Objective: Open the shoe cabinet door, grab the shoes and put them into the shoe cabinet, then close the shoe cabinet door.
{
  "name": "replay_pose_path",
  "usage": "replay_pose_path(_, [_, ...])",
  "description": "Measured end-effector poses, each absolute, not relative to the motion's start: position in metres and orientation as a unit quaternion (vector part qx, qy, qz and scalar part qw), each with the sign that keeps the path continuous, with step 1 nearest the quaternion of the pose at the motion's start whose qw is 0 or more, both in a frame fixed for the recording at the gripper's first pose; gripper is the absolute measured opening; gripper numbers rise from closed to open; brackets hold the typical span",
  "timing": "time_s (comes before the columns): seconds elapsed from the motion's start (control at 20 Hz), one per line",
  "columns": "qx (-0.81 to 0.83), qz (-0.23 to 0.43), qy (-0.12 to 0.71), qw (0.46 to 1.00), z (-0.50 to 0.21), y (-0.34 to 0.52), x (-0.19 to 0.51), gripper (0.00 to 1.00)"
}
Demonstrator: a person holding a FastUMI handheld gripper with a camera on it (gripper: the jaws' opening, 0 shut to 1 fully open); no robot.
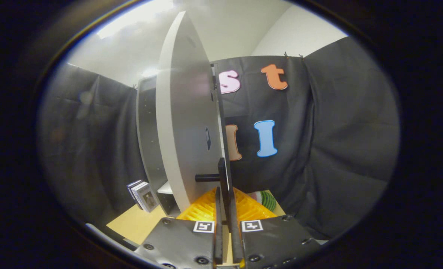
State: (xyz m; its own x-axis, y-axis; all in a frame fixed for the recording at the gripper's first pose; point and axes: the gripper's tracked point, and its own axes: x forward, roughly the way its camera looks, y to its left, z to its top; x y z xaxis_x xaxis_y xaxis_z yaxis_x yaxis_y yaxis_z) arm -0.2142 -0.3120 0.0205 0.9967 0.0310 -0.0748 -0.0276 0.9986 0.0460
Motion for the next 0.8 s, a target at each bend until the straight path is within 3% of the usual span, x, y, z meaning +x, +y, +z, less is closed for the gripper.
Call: replay_pose_path(0.8, [-0.030,-0.024,0.029,0.999,0.028,-0.337,-0.230,0.12])
